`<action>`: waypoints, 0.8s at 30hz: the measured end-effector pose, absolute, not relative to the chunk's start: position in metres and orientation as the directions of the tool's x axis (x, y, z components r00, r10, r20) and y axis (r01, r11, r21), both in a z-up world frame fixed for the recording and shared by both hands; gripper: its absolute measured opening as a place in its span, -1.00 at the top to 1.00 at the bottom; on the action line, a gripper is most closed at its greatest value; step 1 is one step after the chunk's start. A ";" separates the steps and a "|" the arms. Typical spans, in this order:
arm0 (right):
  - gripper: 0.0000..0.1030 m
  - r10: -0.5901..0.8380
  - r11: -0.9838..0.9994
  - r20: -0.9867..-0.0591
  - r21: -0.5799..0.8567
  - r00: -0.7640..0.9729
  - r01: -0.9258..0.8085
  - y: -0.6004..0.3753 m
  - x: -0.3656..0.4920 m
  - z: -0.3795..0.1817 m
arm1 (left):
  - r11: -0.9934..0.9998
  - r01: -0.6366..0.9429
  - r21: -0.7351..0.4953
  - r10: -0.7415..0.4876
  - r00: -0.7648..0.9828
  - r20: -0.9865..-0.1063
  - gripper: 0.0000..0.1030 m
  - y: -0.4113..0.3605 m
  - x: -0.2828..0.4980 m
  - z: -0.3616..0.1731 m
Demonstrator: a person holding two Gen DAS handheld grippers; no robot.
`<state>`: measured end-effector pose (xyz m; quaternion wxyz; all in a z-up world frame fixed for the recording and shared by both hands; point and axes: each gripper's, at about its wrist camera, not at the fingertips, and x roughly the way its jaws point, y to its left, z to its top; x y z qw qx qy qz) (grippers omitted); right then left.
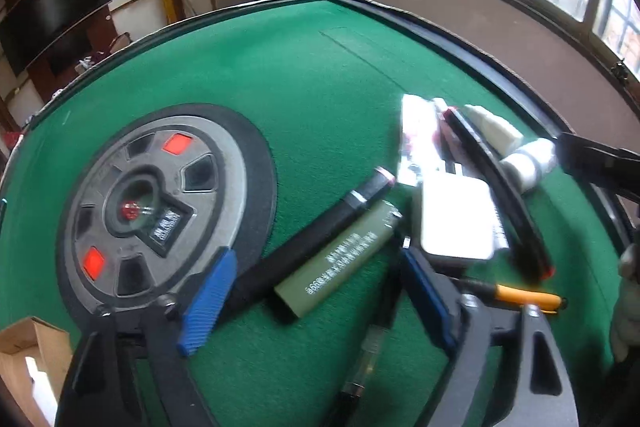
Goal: Organize rigid objects
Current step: 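Lower the left tool onto the black-and-red marker and close on it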
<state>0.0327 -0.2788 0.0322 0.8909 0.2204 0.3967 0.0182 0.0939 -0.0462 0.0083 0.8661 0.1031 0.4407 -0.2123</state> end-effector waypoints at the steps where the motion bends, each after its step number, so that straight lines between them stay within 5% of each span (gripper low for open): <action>1: -0.85 0.200 0.906 -0.701 0.398 0.685 0.142 -0.277 0.032 0.032 | 0.882 0.470 -0.022 -0.295 0.516 -0.804 0.06 -0.047 0.090 0.010; 3: -0.85 0.190 0.912 -0.702 0.385 0.687 0.141 -0.275 0.032 0.032 | 0.879 0.476 -0.030 -0.302 0.506 -0.808 0.36 -0.050 0.084 0.014; 8: -0.85 0.180 0.915 -0.708 0.375 0.682 0.148 -0.275 0.032 0.031 | 0.879 0.474 -0.057 -0.312 0.480 -0.820 0.43 -0.039 0.068 0.015; 12: -0.85 0.176 0.916 -0.709 0.372 0.683 0.150 -0.276 0.031 0.030 | 0.882 0.471 -0.018 -0.259 0.453 -0.853 0.70 -0.023 0.047 0.006; 19: -0.85 0.178 0.923 -0.710 0.361 0.681 0.135 -0.271 0.031 0.032 | 0.886 0.463 0.015 -0.252 0.509 -0.823 0.67 -0.013 0.016 0.018; 22: -0.85 0.170 0.927 -0.711 0.349 0.682 0.133 -0.269 0.031 0.032 | 0.890 0.453 0.052 -0.229 0.542 -0.808 0.19 -0.026 0.023 0.022; 24: -0.85 0.170 0.927 -0.710 0.351 0.683 0.134 -0.270 0.031 0.032 | 0.886 0.456 0.083 -0.205 0.546 -0.812 0.17 -0.037 0.036 0.017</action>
